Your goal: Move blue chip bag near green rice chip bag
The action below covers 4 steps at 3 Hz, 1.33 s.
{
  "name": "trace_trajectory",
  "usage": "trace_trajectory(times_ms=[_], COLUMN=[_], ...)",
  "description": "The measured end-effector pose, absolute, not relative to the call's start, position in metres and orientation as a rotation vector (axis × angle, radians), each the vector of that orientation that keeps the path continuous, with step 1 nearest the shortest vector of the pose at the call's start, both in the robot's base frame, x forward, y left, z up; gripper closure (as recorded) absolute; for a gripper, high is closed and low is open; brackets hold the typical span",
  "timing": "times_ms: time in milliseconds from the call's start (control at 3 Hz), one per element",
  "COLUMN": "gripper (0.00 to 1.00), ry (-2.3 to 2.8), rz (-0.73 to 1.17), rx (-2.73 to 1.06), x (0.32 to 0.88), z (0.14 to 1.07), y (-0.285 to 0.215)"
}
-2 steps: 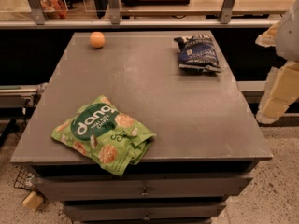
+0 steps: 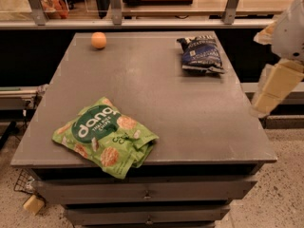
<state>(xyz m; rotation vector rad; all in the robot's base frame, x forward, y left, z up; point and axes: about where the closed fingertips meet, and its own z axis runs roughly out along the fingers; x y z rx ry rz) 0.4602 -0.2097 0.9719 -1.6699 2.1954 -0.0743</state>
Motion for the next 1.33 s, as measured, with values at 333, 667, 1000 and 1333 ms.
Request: trace_trajectory(times_ms=[333, 667, 1000, 1333], gripper=[0.00, 0.00, 0.00, 0.00], ry=[2.161, 2.140, 2.117, 2.102], rz=[0.023, 0.110, 0.178, 0.249], rx=[-1.532, -1.373, -1.225, -1.060], x=[0.519, 0.585, 0.639, 0.682], z=[0.947, 0.924, 0.915, 0.912], y=[-0.193, -0.177, -0.164, -0.158])
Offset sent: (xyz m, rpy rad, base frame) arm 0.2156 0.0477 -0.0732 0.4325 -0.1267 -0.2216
